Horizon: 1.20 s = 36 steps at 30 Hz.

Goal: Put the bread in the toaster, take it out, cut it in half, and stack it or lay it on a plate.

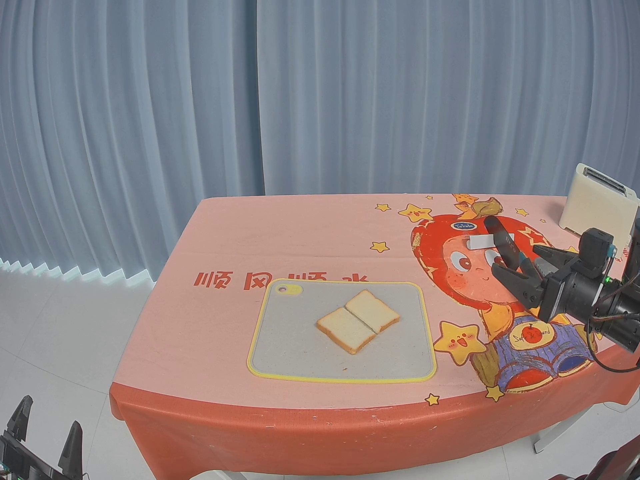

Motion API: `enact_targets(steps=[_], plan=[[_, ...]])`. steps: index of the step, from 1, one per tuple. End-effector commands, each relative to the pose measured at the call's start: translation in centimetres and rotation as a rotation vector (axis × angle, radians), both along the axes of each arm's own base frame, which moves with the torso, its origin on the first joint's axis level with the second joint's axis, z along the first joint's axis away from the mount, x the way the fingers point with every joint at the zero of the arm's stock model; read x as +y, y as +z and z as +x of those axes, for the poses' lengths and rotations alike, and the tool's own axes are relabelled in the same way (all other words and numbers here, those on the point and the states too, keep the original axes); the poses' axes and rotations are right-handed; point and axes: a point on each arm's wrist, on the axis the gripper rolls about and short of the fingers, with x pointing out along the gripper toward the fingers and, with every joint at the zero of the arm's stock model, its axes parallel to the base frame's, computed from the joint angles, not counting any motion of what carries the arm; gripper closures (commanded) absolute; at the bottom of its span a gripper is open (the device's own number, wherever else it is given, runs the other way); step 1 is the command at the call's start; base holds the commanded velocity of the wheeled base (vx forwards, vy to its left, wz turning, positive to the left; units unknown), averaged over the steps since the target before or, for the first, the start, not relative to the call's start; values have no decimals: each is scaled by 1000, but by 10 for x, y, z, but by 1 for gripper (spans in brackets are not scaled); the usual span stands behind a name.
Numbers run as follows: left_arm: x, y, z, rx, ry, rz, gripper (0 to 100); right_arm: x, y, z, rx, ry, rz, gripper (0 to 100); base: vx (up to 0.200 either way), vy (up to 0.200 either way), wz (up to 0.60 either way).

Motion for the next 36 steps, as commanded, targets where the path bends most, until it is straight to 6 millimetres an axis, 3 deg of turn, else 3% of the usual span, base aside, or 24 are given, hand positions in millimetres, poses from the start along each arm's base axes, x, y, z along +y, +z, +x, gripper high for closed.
enact_targets(steps=[1,17,36], plan=[[0,-5,0,1,0,0,0,3,4,-8,-21,29,8,0,0,0,0],[0,-5,0,1,0,0,0,16,6,-20,-24,145,17,0,0,0,0],[0,-5,0,1,0,0,0,26,1,-23,-2,102,-13,0,0,0,0]])
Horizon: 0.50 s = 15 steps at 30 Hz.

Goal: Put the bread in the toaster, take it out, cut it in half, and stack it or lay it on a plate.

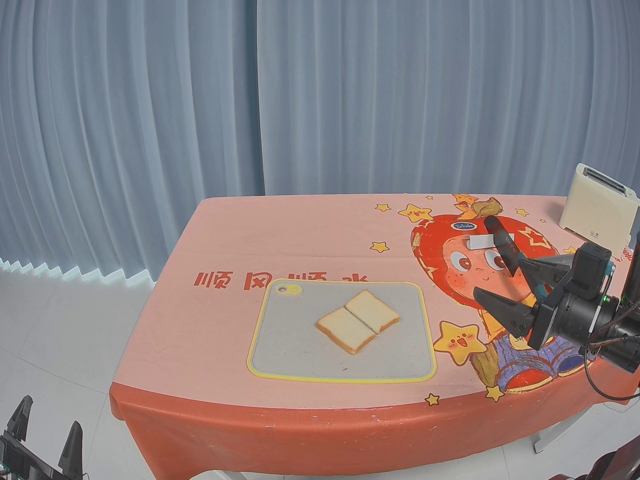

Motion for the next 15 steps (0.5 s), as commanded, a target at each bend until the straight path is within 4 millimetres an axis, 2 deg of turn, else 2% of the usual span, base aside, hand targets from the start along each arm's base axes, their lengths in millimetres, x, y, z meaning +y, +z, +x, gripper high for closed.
enact_targets(steps=[1,7,10,15], plan=[[0,-5,0,1,0,0,0,1,1,1,-3,-4,0,0,0,0,0],[0,-5,0,1,0,0,0,-1,3,2,-14,-40,-1,0,0,0,0],[0,-5,0,1,0,0,0,2,15,9,-36,-51,32,0,0,0,0],[0,-5,0,1,0,0,0,11,16,24,24,-39,29,0,0,0,0]])
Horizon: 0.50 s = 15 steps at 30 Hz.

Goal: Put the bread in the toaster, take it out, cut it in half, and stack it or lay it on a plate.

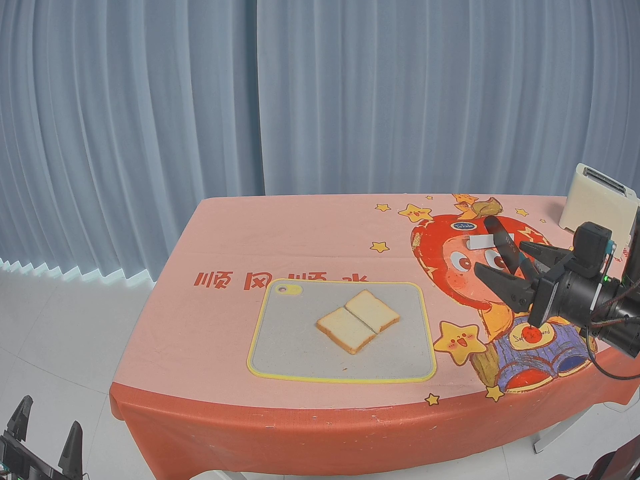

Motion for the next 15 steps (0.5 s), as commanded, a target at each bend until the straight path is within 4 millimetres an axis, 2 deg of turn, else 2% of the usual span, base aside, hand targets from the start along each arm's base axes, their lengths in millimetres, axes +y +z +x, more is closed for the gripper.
enact_targets(steps=[1,15], plan=[[0,-5,0,1,0,0,0,9,1,15,39,1,-9,0,0,0,0],[0,-5,0,1,0,0,0,8,-2,10,151,-17,-86,0,0,0,0]])
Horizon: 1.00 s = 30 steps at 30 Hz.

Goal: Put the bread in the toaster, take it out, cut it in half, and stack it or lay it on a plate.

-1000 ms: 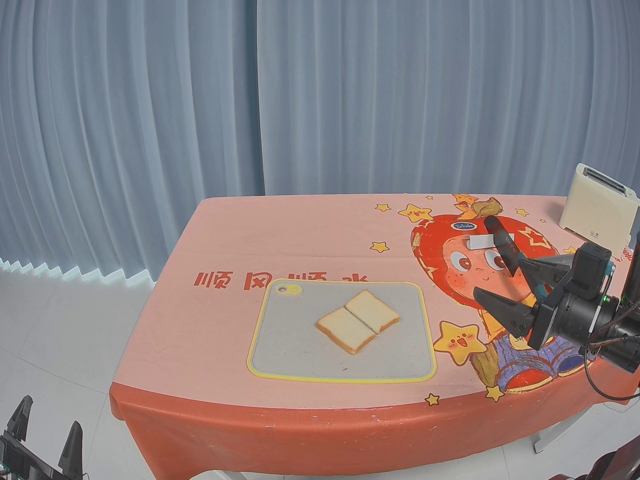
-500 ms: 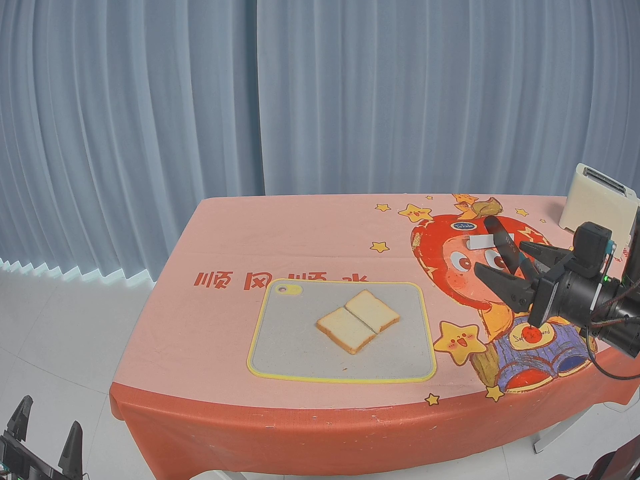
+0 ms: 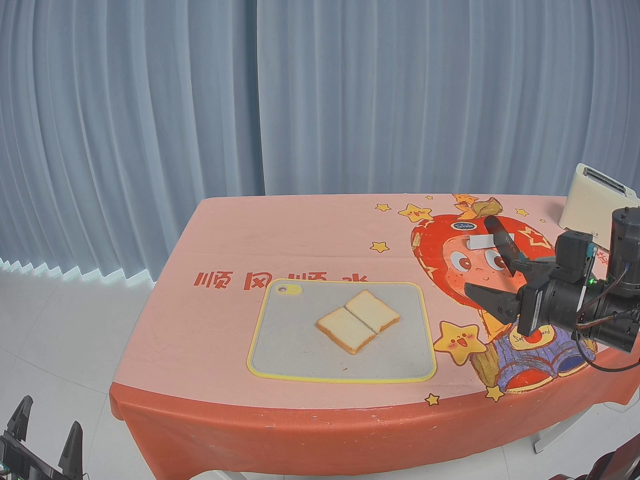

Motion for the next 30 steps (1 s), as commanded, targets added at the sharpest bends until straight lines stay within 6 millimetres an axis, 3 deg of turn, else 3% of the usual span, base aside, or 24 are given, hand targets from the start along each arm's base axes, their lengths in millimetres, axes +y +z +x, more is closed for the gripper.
enact_targets(steps=[1,23,30], plan=[[0,-5,0,1,2,6,0,4,3,1,20,-2,-19,0,0,0,0],[0,-5,0,2,0,0,0,14,-2,12,45,1,-56,0,0,0,0],[0,-5,0,2,0,3,0,23,-4,22,51,-28,-74,0,0,200,0]])
